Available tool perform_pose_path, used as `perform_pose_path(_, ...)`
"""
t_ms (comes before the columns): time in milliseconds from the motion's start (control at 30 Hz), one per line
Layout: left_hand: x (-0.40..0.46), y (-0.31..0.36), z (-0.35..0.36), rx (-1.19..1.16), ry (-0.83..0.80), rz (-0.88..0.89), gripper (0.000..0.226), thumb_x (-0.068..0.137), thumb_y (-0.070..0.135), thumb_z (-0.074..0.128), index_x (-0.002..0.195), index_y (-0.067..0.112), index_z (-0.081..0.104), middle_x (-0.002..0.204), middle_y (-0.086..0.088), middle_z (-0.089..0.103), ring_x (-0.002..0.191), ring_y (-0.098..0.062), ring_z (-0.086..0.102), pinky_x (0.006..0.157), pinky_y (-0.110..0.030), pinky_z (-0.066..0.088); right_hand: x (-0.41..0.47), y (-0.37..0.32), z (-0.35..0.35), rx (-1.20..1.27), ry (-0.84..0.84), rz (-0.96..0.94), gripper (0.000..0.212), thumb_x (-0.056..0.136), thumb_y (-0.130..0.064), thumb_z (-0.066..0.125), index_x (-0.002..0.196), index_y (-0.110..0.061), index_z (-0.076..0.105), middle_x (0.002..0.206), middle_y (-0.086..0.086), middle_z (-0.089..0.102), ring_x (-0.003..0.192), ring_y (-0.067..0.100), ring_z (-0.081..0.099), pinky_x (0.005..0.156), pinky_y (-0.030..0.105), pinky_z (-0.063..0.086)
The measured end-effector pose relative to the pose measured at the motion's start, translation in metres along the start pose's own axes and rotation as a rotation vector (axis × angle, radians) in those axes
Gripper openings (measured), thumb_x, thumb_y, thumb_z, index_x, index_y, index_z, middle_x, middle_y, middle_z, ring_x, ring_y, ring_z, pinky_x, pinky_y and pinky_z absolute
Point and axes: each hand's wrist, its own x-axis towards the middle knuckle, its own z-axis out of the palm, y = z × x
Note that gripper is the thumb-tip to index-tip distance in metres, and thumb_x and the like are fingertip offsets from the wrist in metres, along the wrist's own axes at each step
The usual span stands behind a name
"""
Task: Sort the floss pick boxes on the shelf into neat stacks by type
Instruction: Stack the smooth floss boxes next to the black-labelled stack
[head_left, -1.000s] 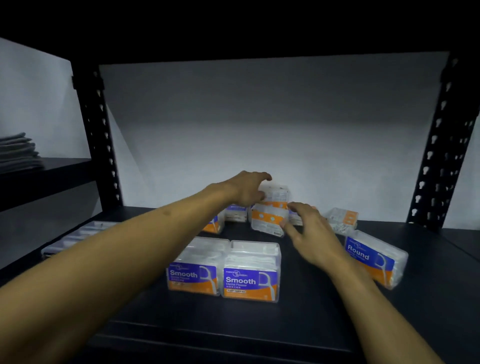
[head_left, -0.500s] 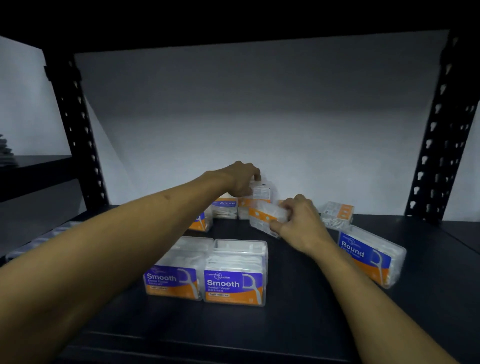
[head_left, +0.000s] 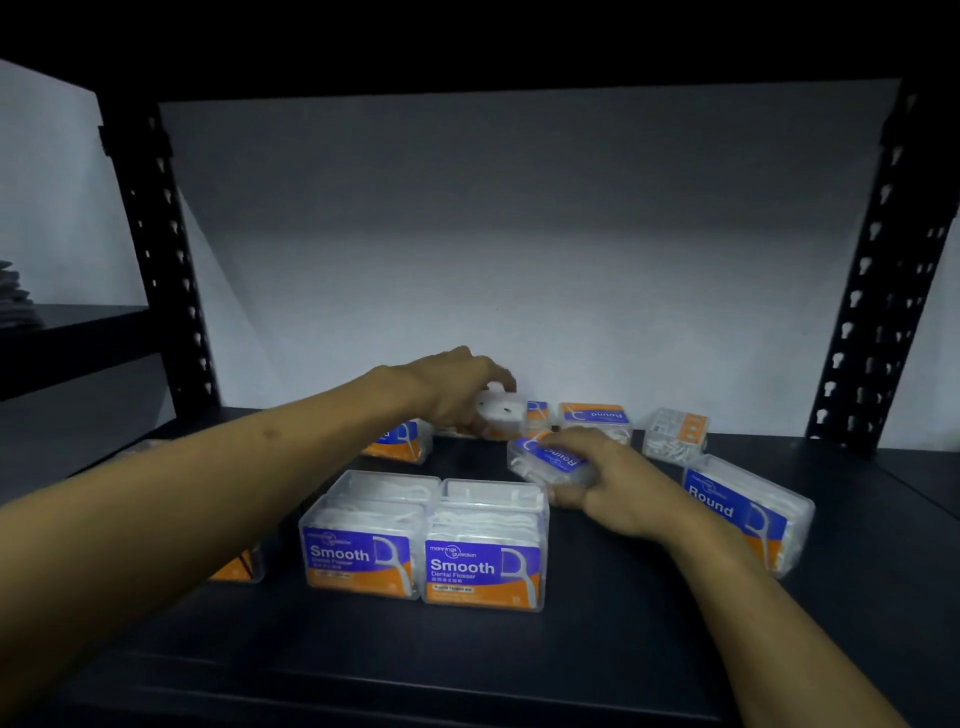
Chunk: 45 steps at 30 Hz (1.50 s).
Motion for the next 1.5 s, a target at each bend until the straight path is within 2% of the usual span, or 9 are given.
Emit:
perform_pose_path(100,-0.012,-0.003,0.007,0.006,-0.057,0.041,0.062,0.079,0.046,0.078,0.136,0.036,0.056,0.113,-0.003,0.062,0.103,-0.022,0.054,0.088,-0.033,0.047,0.000,-0.001,0.000,0.006,-0.002,0.016,0.054,0.089,-0.034,0.071,0.140,-0.035,0.051,0.150,-0.007,0.044,0.135,0.013,0.043,0.098,0.017,0.028)
perform_pose_path(233,-0.022,-0.008,0.012,-0.048,-0.082,0.014,0.055,0.082,0.037,0.078,0.134,0.028,0.061,0.096,0.001,0.056,0.086,-0.019,0.056,0.074,-0.025,0.042,0.003,0.000,-0.001,-0.006,0.079,0.087,0.063,0.084,-0.023,0.073,0.140,-0.028,0.044,0.134,-0.001,0.058,0.107,0.012,0.057,0.084,0.019,0.037)
perform_pose_path(467,-0.013,-0.016,0.014,-0.061,-0.156,0.006,0.083,0.081,0.032,0.080,0.151,0.033,0.037,0.134,-0.002,0.057,0.103,-0.018,0.057,0.093,-0.031,0.047,0.005,0.002,0.000,0.020,0.106,0.155,0.075,0.084,-0.038,0.073,0.147,-0.029,0.034,0.142,0.004,0.051,0.118,0.019,0.054,0.089,0.024,0.037)
perform_pose_path(733,0.000,-0.019,0.010,-0.058,-0.204,-0.054,0.076,0.079,0.025,0.084,0.144,0.026,0.045,0.135,-0.001,0.057,0.112,-0.020,0.058,0.099,-0.036,0.050,0.002,-0.006,-0.002,-0.018,0.139,0.158,0.068,0.087,-0.043,0.069,0.144,-0.028,0.037,0.125,0.002,0.054,0.105,0.016,0.052,0.086,0.029,0.040)
perform_pose_path(867,0.004,-0.018,0.007,-0.059,-0.219,-0.051,0.074,0.077,0.033,0.084,0.141,0.025,0.049,0.131,0.001,0.058,0.110,-0.019,0.058,0.101,-0.037,0.048,-0.001,-0.015,-0.017,-0.096,0.350,0.030,0.051,0.090,-0.047,0.063,0.133,-0.022,0.049,0.119,0.002,0.057,0.110,0.020,0.054,0.089,0.033,0.046)
perform_pose_path(1000,0.014,-0.016,0.003,-0.052,-0.221,-0.039,0.069,0.074,0.039,0.085,0.134,0.024,0.055,0.124,0.001,0.063,0.102,-0.017,0.060,0.096,-0.033,0.049,-0.008,-0.006,-0.064,-0.104,0.554,-0.016,0.023,0.093,-0.030,0.063,0.113,-0.020,0.060,0.095,0.000,0.064,0.086,0.019,0.059,0.075,0.028,0.041)
perform_pose_path(1133,0.022,-0.010,0.004,-0.024,-0.226,-0.040,0.058,0.074,0.035,0.086,0.125,0.023,0.060,0.118,0.002,0.063,0.085,-0.012,0.059,0.084,-0.029,0.046,0.013,0.051,-0.107,-0.190,0.351,0.154,0.017,0.093,-0.016,0.064,0.110,-0.017,0.066,0.101,0.005,0.068,0.082,0.019,0.063,0.070,0.028,0.043)
perform_pose_path(1300,0.018,-0.010,0.010,0.010,-0.212,-0.031,0.064,0.077,0.035,0.084,0.134,0.022,0.058,0.125,0.002,0.060,0.090,-0.013,0.056,0.087,-0.026,0.045,0.017,0.117,-0.116,0.262,0.026,0.315,0.043,0.076,-0.018,0.082,0.118,-0.017,0.072,0.121,0.001,0.070,0.116,0.019,0.062,0.107,0.036,0.044)
perform_pose_path(1500,0.020,-0.008,0.007,0.001,-0.205,-0.047,0.068,0.071,0.037,0.087,0.130,0.029,0.055,0.116,0.001,0.064,0.095,-0.017,0.063,0.087,-0.030,0.048,0.014,0.125,-0.095,0.194,0.096,0.302,0.062,0.066,-0.033,0.089,0.123,-0.022,0.066,0.116,0.000,0.068,0.106,0.015,0.064,0.086,0.029,0.048)
